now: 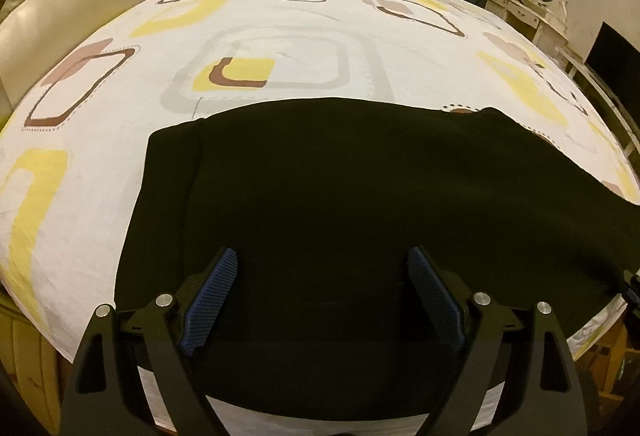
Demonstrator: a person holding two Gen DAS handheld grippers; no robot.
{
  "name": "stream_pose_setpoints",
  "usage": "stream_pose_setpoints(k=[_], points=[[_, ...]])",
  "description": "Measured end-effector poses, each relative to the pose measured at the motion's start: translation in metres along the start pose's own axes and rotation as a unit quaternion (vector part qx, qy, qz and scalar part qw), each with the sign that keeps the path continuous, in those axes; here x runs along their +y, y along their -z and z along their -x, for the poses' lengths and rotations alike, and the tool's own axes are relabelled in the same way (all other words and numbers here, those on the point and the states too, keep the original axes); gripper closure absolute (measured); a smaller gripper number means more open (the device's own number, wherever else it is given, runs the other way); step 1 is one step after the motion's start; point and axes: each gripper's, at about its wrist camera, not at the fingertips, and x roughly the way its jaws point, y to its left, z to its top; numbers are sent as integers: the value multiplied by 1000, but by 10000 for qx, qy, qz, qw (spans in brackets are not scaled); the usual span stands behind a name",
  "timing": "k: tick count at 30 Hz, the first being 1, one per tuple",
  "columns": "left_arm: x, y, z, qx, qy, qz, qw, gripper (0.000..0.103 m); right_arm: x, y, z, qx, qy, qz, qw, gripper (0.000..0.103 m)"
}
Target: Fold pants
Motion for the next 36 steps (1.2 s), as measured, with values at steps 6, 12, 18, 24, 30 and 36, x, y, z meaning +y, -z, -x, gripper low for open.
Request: stream_pose_setpoints(k=[6, 12, 18, 24, 30, 36], points=[[11, -2, 0, -20, -101, 9, 9999, 16, 15, 24, -30, 269, -446, -67, 9986, 67], [24, -2, 1, -14, -101, 85, 9999, 16, 31, 46, -66, 602, -608, -75, 9963, 65], [25, -3, 3, -40, -239, 23, 9997, 16, 52, 74, -93, 892, -488, 231, 9946, 97], [32, -4, -1, -50, -215, 11, 9998, 16, 42, 91, -88, 883, -263, 395, 9950, 97], [34, -3, 2, -144, -149, -147, 9997, 16, 62, 84, -84, 1207, -53, 680, 9903, 84], [30, 0, 18, -464, -93, -453, 9979, 16, 82, 44, -28, 1472, -256, 1445, 9782, 68]])
